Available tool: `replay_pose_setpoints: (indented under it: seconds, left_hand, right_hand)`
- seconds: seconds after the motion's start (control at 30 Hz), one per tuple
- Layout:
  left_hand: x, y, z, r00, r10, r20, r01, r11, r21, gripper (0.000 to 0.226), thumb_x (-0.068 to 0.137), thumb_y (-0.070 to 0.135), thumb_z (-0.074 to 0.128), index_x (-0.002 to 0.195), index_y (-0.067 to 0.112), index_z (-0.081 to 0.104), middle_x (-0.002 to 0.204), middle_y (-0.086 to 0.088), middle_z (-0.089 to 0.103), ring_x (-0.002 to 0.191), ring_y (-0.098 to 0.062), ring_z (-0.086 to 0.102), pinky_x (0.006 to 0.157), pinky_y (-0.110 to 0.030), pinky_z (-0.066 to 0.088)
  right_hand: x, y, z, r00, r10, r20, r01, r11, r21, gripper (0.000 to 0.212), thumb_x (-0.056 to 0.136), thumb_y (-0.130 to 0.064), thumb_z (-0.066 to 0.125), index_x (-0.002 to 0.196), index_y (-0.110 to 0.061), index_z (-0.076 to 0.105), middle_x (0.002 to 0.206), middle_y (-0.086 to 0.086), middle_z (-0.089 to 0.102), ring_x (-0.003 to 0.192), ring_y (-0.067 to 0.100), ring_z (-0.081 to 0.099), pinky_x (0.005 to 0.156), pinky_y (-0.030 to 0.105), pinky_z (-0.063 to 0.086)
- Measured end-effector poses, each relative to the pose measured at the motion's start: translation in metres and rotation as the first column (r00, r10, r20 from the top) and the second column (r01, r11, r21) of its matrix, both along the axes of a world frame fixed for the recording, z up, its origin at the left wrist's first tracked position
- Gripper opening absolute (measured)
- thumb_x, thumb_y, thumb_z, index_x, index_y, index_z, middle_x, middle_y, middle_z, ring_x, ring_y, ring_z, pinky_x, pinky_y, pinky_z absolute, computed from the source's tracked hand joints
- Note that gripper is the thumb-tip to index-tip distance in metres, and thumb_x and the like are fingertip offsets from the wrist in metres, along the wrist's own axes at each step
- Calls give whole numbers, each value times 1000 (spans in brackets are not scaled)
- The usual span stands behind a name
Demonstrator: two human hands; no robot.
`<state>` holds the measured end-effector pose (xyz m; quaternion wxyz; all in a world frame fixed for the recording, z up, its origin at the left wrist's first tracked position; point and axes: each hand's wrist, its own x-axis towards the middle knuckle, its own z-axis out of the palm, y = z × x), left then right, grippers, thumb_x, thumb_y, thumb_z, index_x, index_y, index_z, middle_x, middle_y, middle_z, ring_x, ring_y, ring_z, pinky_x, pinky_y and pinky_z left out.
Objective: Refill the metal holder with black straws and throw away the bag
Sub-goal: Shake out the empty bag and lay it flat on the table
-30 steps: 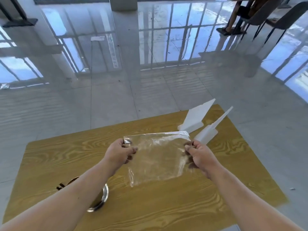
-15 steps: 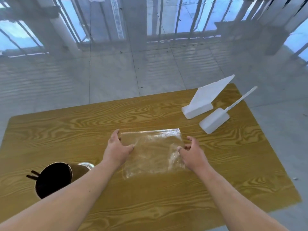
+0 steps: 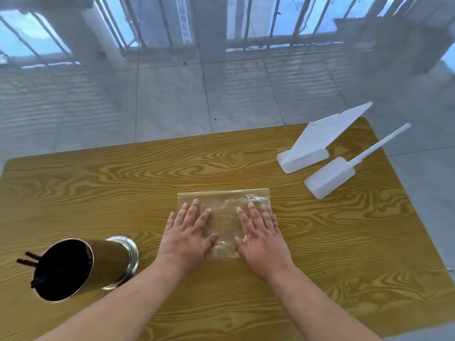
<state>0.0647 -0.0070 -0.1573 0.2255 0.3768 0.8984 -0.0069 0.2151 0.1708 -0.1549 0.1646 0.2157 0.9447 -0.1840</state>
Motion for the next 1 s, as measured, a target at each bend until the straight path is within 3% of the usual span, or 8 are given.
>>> replay_pose_setpoints:
  seconds: [0.3, 0.47, 0.57, 0.63, 0.7, 0.77, 0.87, 1.0]
  left_hand:
    - [0, 1, 1, 999, 7, 31, -4, 995, -101, 80, 103, 73, 23, 169, 39, -6, 176, 2, -22, 163, -21, -17, 133, -49, -1]
    - [-4, 5, 25, 1000, -9, 20, 11, 994, -110, 81, 104, 71, 26, 169, 34, -4, 179, -1, -12, 165, -25, -8, 133, -49, 1]
    - [-10, 2, 49, 1000, -30, -5, 30, 998, -48, 78, 104, 67, 31, 170, 31, 11, 180, -1, 7, 165, -23, 5, 133, -46, 7]
    - [-15, -2, 66, 998, -48, -51, 47, 999, -8, 68, 104, 63, 37, 162, 29, 37, 171, 0, 37, 159, -23, 28, 129, -42, 21]
    - [-22, -9, 86, 987, -85, -137, 86, 996, 3, 52, 103, 59, 40, 139, 28, 60, 143, 4, 65, 136, -20, 54, 112, -37, 41]
    - [-30, -19, 108, 977, -92, -194, 98, 995, 24, 45, 103, 58, 42, 123, 28, 68, 123, 5, 74, 117, -19, 64, 97, -36, 48]
    - [-45, -41, 139, 969, -49, -241, 74, 993, 96, 40, 103, 55, 46, 118, 28, 70, 116, 7, 74, 112, -18, 66, 94, -36, 50]
    - [-71, -88, 175, 962, 112, -248, -39, 958, 284, 30, 100, 47, 59, 109, 24, 75, 110, 5, 77, 107, -21, 68, 93, -37, 53]
  right_hand:
    - [5, 0, -16, 998, -25, 62, 24, 1000, 20, 75, 108, -64, 22, 170, -34, -9, 174, -2, -29, 160, 25, -30, 129, 47, -18]
    - [-6, -2, 5, 996, -45, 76, 46, 999, -9, 79, 109, -60, 33, 170, -33, -8, 180, 4, -13, 164, 30, -19, 131, 50, -10]
    - [-15, -9, 29, 1000, -25, 9, 25, 1000, -18, 77, 110, -57, 33, 171, -31, -6, 181, 5, -7, 165, 30, -16, 131, 49, -9]
    - [-23, -17, 48, 999, -18, -40, 16, 999, -40, 75, 110, -56, 32, 172, -30, 0, 181, 4, -2, 166, 27, -12, 132, 47, -6]
    - [-34, -28, 69, 995, -2, -98, -3, 999, -52, 72, 110, -55, 32, 172, -26, 11, 180, 4, 11, 167, 24, -1, 133, 42, 0]
    - [-48, -40, 90, 985, 28, -172, -40, 997, -65, 65, 110, -52, 35, 167, -21, 31, 173, 3, 35, 162, 21, 22, 130, 32, 9]
    - [-68, -63, 118, 967, 45, -252, -76, 990, -117, 45, 110, -45, 43, 146, -22, 56, 146, -2, 61, 140, 17, 49, 118, 29, 33]
    - [-94, -101, 141, 948, 21, -318, -85, 978, -189, 30, 105, -39, 53, 127, -26, 69, 123, -8, 69, 122, 13, 58, 104, 25, 43]
